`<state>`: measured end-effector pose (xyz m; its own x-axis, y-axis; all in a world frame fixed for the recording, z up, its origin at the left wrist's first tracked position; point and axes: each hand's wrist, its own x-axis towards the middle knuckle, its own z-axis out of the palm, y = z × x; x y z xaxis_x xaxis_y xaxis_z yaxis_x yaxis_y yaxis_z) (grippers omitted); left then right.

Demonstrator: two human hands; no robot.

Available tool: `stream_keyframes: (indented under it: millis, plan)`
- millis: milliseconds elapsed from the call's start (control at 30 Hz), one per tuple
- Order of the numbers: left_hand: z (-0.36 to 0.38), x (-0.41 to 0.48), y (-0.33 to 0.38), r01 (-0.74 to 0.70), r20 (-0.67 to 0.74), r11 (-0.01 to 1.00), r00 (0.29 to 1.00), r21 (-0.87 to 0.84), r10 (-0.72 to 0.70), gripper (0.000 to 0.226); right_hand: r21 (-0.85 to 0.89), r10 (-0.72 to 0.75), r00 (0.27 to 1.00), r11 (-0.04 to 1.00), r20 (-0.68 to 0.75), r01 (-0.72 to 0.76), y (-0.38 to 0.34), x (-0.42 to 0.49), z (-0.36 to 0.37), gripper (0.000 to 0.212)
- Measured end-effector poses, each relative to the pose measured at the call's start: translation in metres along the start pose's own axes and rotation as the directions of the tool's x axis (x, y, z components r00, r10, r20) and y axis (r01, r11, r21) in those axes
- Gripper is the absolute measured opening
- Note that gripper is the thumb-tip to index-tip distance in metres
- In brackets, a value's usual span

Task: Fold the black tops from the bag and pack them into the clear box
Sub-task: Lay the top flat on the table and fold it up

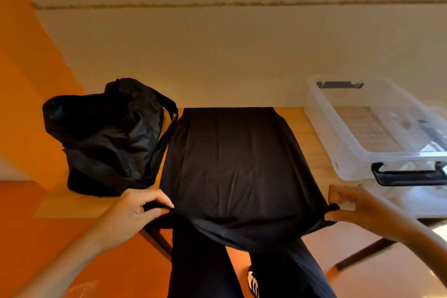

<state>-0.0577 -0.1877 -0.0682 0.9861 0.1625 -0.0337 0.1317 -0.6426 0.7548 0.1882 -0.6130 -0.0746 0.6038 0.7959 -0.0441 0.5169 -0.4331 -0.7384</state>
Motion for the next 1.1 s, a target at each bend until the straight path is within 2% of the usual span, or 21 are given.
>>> stream_keyframes:
  millis: [33,100,200,267,300,400,500,633,700,767,833,900,967,1100]
  plan:
    - [0.000,0.006,0.001,-0.006,-0.062,1.000,0.998,-0.013,0.005,0.029,0.039,-0.009,0.999,0.999,-0.035,0.010,0.001,0.006,0.001,0.054]
    - [-0.003,0.014,-0.003,-0.037,-0.083,0.999,0.996,-0.011,0.036,0.028,0.120,-0.014,0.996,0.992,-0.093,0.025,0.003,0.018,0.001,0.054]
    - [-0.010,0.018,-0.008,-0.062,-0.034,0.998,0.998,-0.003,0.062,0.010,0.222,-0.048,0.983,0.971,-0.179,0.088,0.006,0.030,0.000,0.066]
    - [-0.014,0.013,-0.008,-0.060,0.037,0.997,0.997,-0.053,0.062,0.008,0.294,-0.043,0.980,0.951,-0.194,0.100,0.008,0.030,-0.001,0.062]
    - [-0.014,0.008,-0.009,-0.055,0.075,0.996,0.995,-0.067,0.060,0.005,0.318,-0.036,0.985,0.944,-0.168,0.089,0.008,0.027,-0.002,0.056]
    - [-0.013,-0.008,-0.016,-0.018,0.211,0.995,0.977,-0.097,0.039,0.022,0.286,-0.043,0.998,0.957,-0.038,0.052,0.015,0.013,0.001,0.041]
    - [-0.007,-0.016,-0.022,0.004,0.349,0.998,0.937,-0.063,0.018,0.018,0.247,-0.053,0.992,0.969,0.111,0.024,0.024,0.003,0.006,0.033]
    - [-0.005,-0.006,-0.020,-0.012,0.467,1.000,0.884,-0.022,0.021,0.020,0.147,0.000,0.944,0.988,0.329,-0.052,0.016,0.006,0.005,0.036]
    - [-0.001,0.013,-0.019,-0.109,0.371,0.994,0.924,0.013,0.096,0.034,0.098,-0.014,0.940,0.995,0.340,-0.020,0.006,0.021,0.008,0.039]
    - [0.011,0.041,-0.022,-0.160,0.202,0.979,0.970,0.123,0.134,0.047,0.078,-0.068,0.975,0.996,0.209,0.052,-0.002,0.045,0.020,0.031]
    - [0.027,0.074,-0.022,-0.080,0.109,0.954,0.993,0.290,0.050,0.059,-0.081,-0.084,0.996,0.993,0.043,0.087,-0.005,0.078,0.038,0.035]
    - [0.043,0.105,-0.026,-0.041,0.074,0.885,0.997,0.464,0.007,0.064,-0.301,-0.048,0.997,0.953,-0.053,0.030,-0.003,0.114,0.053,0.060]
    - [0.052,0.129,-0.030,-0.026,0.051,0.805,0.999,0.592,-0.005,0.068,-0.461,0.040,0.997,0.885,-0.063,-0.065,0.003,0.144,0.064,0.079]
    - [0.060,0.141,-0.042,0.063,0.060,0.722,0.988,0.689,-0.143,0.078,-0.607,0.212,0.975,0.767,-0.065,-0.207,0.016,0.162,0.081,0.083]
